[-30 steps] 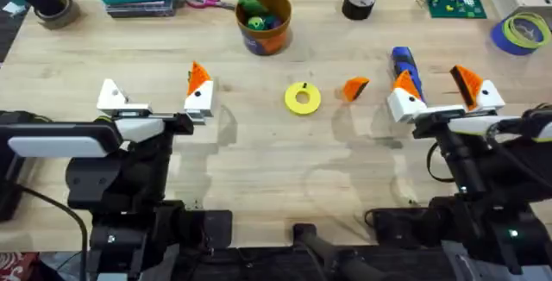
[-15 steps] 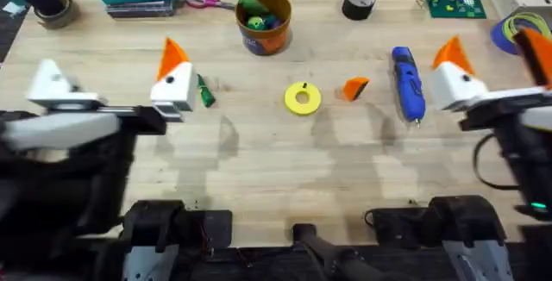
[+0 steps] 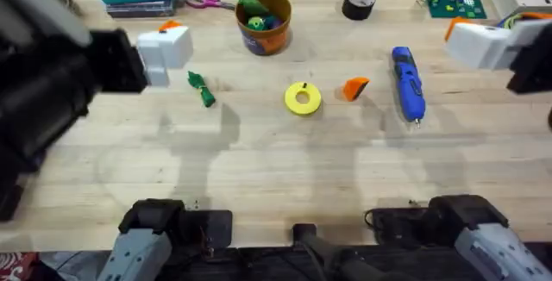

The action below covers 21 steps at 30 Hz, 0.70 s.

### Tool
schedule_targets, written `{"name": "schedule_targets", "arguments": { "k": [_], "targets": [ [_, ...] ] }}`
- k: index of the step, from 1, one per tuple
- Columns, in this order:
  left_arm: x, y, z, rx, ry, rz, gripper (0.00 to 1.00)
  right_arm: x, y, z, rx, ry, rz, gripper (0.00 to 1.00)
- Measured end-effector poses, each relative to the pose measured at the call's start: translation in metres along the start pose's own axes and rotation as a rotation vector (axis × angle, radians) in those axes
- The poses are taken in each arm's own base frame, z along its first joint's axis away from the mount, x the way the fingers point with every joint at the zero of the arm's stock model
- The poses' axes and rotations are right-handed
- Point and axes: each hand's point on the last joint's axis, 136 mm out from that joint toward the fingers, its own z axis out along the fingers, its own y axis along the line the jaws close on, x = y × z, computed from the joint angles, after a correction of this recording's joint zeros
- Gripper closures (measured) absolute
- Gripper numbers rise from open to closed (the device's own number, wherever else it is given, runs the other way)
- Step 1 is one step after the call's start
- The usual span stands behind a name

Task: Pick up the gripper from the table and insert it into the empty holder that is missing its gripper. Then pick up a screw, insert it into the mounting hole, and use the screwdriver to tighten it. Finally, clean up the table by picking up the vegetable and placing it into the bucket.

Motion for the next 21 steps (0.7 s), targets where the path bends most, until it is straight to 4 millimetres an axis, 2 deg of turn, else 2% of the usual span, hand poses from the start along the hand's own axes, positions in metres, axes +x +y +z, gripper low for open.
{"name": "schedule_targets", "arguments": {
  "k": [5,12,16,21],
  "targets": [
    [0.010,0.000,0.019,-0.002,0.211,-0.001,0.015,0.008,-0.001,0.017,-0.001,0.238,0.014,0.005],
    [0.031,0.000,0.049,-0.003,0.449,-0.003,0.015,0.034,-0.003,0.049,-0.002,0.521,0.030,0.005],
    [0.052,0.001,0.063,-0.004,0.561,-0.003,0.016,0.051,-0.004,0.065,-0.003,0.625,0.034,0.004],
    [0.066,0.001,0.074,-0.004,0.636,-0.003,0.016,0.058,-0.004,0.072,-0.003,0.662,0.034,0.005]
  ]
}}
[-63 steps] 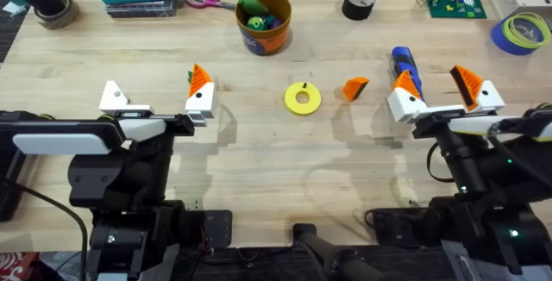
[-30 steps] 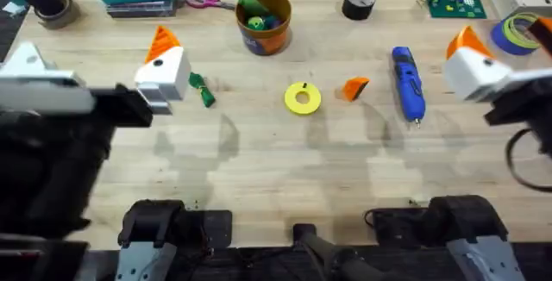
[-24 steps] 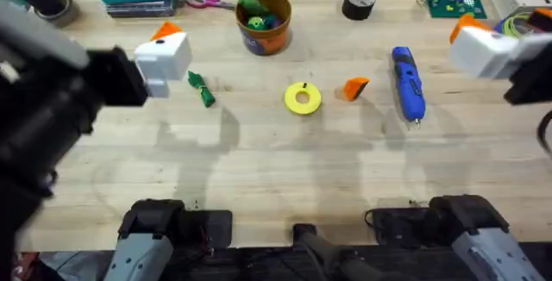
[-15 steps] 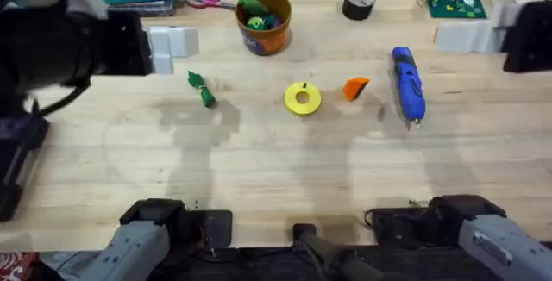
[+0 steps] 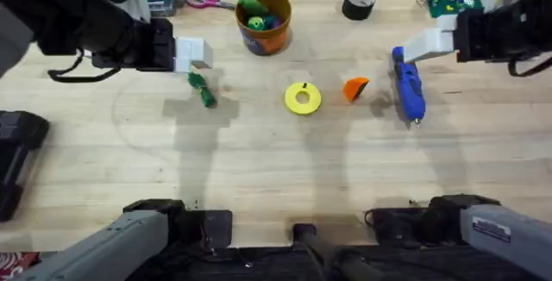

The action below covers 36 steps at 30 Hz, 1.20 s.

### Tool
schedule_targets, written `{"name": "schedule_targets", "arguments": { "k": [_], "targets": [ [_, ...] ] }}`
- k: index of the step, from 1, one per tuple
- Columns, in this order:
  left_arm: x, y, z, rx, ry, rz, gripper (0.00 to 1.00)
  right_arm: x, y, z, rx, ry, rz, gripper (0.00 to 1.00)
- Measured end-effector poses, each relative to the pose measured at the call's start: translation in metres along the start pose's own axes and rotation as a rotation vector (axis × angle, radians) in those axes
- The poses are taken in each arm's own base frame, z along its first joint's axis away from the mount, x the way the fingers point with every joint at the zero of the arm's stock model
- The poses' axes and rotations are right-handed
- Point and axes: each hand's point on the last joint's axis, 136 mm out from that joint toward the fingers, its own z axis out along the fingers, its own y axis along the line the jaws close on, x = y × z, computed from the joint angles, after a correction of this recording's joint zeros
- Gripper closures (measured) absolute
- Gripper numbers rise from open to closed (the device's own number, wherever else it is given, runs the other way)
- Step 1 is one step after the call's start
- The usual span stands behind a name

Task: Pick up the gripper from the table and insert it into the empty holder that is missing its gripper. Then pick up a screw, insert it into the mounting hole, and use the screwdriver to tighten it. Finally, clean up the table by picking up the vegetable and placing it into the bucket.

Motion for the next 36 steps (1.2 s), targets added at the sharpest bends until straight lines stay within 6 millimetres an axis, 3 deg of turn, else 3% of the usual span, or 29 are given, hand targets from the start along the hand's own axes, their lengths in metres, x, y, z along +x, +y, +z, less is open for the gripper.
{"name": "schedule_targets", "arguments": {
  "k": [6,13,20,28,36],
  "targets": [
    [0.000,0.000,0.010,0.002,0.031,-0.033,0.015,0.000,0.000,0.000,0.000,0.001,0.000,0.005],
    [-0.004,0.000,0.025,-0.017,0.105,-0.353,0.015,0.000,0.000,0.000,0.000,0.000,0.000,0.005],
    [-0.002,0.005,0.071,-0.061,0.222,-0.495,0.015,0.000,0.000,0.000,0.000,0.000,0.000,0.005],
    [0.013,0.006,0.125,-0.110,0.365,-0.578,0.008,0.000,0.000,0.000,0.000,0.000,0.000,0.005],
    [0.027,0.006,0.155,-0.138,0.447,-0.595,0.140,0.000,0.000,0.000,0.000,0.000,0.000,0.005]
  ]
}}
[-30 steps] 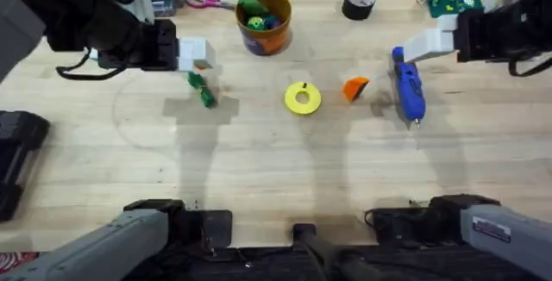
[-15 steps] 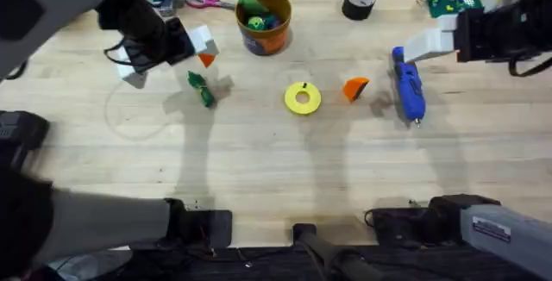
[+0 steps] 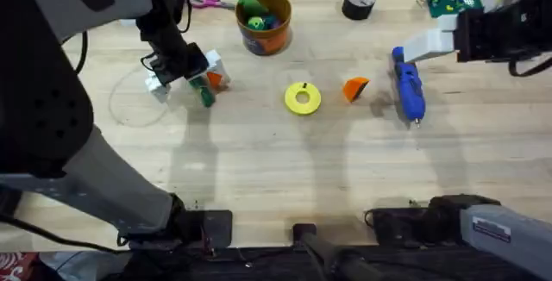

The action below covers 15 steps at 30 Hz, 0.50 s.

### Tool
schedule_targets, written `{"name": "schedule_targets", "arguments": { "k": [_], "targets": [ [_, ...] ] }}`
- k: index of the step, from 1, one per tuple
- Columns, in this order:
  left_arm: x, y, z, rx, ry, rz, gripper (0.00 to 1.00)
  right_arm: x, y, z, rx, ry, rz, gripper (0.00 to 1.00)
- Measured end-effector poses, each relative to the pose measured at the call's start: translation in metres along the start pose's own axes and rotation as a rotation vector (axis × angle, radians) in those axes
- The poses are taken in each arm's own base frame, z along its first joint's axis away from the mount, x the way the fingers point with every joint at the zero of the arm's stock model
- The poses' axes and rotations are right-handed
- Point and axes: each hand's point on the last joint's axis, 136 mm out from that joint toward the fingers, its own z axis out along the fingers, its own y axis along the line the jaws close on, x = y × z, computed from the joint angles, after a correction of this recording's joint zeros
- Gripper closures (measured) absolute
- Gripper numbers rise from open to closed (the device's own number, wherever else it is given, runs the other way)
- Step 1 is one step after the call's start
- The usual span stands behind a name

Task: Pick up the gripper from the table and insert it into the empty holder that is missing its gripper. Then pick up a screw, insert it into the mounting hole, and use the screwdriver to tighten it. Finally, clean up the table by picking up the vegetable and placing it into the bucket.

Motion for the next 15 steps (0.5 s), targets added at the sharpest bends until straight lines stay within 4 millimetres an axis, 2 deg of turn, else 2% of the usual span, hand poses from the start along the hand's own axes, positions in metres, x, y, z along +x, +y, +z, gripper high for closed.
{"name": "schedule_targets", "arguments": {
  "k": [2,5,9,10,15],
  "targets": [
    [0.0003,0.0001,0.0011,-0.002,0.003,-0.002,0.215,0.0000,0.0000,0.0000,0.000,0.000,0.000,0.005],
    [0.0002,0.0002,0.0010,-0.002,0.003,-0.007,0.439,0.0000,0.0001,0.0000,0.000,0.000,0.000,0.005],
    [0.0004,-0.0001,0.0010,0.000,0.004,-0.008,0.963,0.0000,0.0000,0.0001,0.000,0.000,0.000,0.003],
    [0.0004,-0.0002,0.0010,0.000,0.004,-0.009,0.989,0.0000,0.0000,0.0001,0.000,0.000,0.000,0.004],
    [-0.0002,0.0001,0.0010,0.001,0.003,-0.012,0.993,0.0000,0.0000,0.0000,0.000,0.000,0.000,0.005]
  ]
}}
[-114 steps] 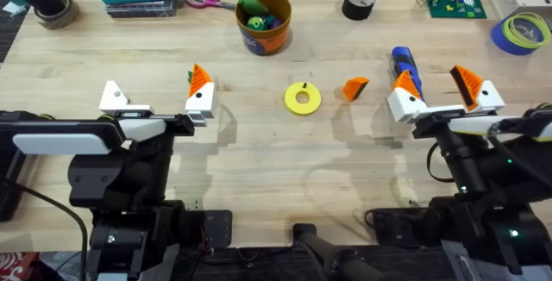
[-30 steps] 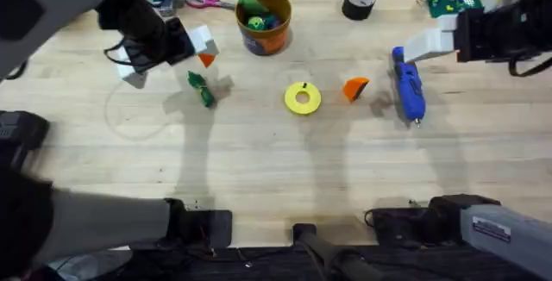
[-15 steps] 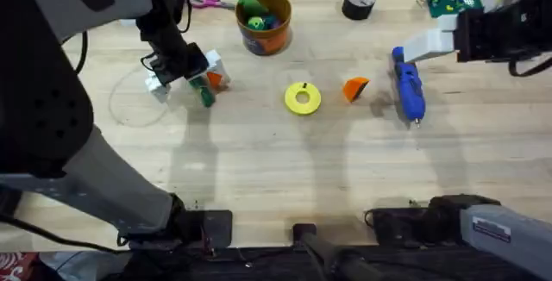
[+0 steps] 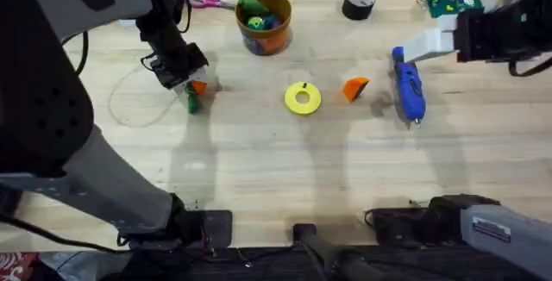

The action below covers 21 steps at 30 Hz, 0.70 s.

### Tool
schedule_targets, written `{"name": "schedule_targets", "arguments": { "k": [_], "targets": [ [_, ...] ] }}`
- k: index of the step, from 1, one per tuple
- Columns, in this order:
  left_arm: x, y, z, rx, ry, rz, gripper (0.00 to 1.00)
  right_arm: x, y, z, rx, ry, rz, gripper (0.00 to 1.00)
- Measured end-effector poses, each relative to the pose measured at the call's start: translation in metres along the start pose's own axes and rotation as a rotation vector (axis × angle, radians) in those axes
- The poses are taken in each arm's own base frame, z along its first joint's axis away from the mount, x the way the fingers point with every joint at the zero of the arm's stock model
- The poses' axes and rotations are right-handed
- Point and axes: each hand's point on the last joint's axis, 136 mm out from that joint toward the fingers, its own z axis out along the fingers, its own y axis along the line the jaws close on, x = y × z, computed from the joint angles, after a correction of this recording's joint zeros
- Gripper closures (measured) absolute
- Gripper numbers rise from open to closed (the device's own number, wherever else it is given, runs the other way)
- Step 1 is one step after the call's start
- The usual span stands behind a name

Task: Pick up the gripper from the table and insert it into the empty holder that is missing its gripper. Then pick up a screw, insert it into the mounting hole, and use the screwdriver to tighten it. Finally, clean up the table by picking up the vegetable and placing it into the bucket.

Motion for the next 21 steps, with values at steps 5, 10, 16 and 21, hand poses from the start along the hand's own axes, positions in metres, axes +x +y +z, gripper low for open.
{"name": "schedule_targets", "arguments": {
  "k": [5,10,16,21],
  "targets": [
    [0.000,0.000,-0.005,-0.004,0.006,0.005,0.993,0.000,0.000,0.000,0.000,0.000,0.000,0.005],
    [0.000,0.000,-0.027,-0.003,0.005,0.018,0.993,0.000,0.000,0.000,0.000,0.002,0.000,0.005],
    [0.005,0.003,-0.085,0.058,-0.089,0.055,0.993,0.000,0.000,0.000,0.000,0.002,0.000,0.005],
    [0.021,0.013,-0.140,0.134,-0.213,0.086,0.993,0.000,0.000,0.000,0.000,0.002,0.000,0.004]
  ]
}}
